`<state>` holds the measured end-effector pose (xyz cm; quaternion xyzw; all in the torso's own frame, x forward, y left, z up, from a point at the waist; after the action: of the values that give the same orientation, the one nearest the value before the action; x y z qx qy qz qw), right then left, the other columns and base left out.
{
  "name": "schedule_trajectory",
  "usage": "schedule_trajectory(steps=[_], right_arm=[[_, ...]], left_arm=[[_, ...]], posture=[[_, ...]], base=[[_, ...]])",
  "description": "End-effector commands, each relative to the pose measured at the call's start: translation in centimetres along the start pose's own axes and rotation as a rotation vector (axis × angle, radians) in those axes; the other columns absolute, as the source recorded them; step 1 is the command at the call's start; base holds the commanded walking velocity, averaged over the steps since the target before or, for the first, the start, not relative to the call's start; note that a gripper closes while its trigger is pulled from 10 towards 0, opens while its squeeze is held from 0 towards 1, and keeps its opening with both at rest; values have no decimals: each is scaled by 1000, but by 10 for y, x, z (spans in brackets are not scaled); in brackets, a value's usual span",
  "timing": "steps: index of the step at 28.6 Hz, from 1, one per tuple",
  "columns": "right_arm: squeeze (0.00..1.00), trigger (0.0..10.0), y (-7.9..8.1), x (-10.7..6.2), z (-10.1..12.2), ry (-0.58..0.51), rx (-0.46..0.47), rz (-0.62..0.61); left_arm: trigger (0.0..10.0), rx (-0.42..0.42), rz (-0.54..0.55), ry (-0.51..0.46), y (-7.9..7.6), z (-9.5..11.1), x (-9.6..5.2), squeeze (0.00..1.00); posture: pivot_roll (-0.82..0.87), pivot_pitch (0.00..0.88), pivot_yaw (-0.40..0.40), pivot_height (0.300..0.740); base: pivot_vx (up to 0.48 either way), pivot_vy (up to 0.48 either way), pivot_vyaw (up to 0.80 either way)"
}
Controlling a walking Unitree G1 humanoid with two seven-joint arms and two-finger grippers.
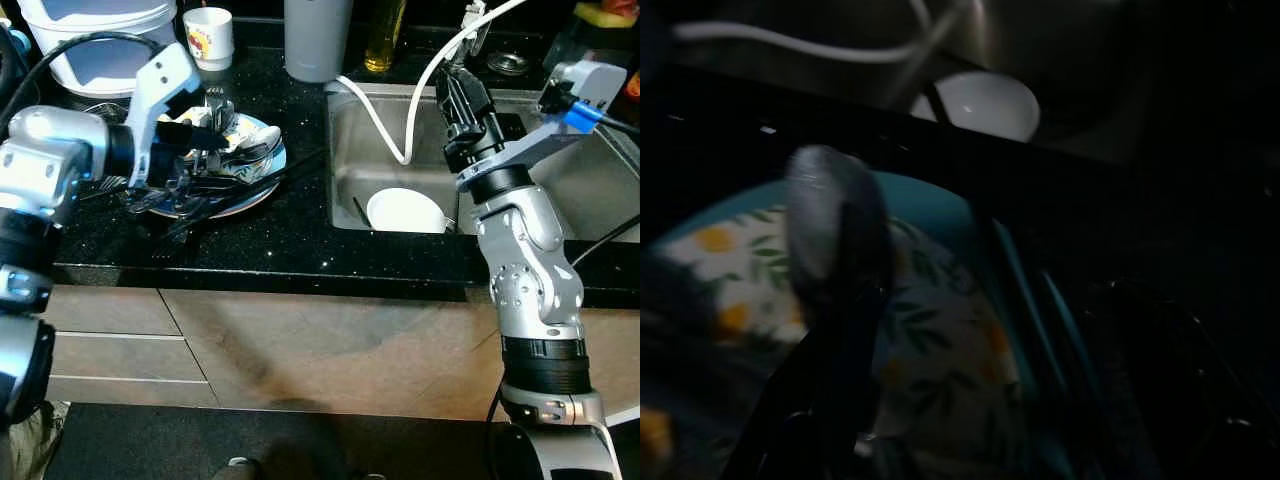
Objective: Kitchen organization
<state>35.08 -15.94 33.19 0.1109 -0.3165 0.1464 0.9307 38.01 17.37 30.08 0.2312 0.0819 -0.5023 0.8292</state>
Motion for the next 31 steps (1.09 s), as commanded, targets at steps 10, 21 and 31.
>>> schedule_trajectory(steps=[10,21,31], right_arm=[[0,10000,-3,-7,1,9,-21,-22],[0,10000,-2,-5,-1,17,-18,-19],[0,10000,-2,-3,-1,18,-16,-18]], left_arm=[[10000,13,-147,99,-14,-23,14,0],[0,21,-80,103,-7,-28,15,0],[0,48,-62,39,-7,-15,16,0]], posture=[[98,131,44,740],[110,133,28,740],[109,129,22,740]], base=[[0,0,0],[0,0,0],[0,0,0]])
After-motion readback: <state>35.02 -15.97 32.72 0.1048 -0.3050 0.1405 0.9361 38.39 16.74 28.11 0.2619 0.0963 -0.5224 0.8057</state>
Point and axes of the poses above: a point about 5 cm out from each wrist's last joint towards the gripper, its own x axis pointing out of the wrist towards the gripper, its own z axis along the axis of the wrist's last joint, y = z × x, the point moved 3 cm from there along x, pointing out of the wrist towards the gripper, and after that the axes turned 1 degree about -x, right-handed, at the moved point
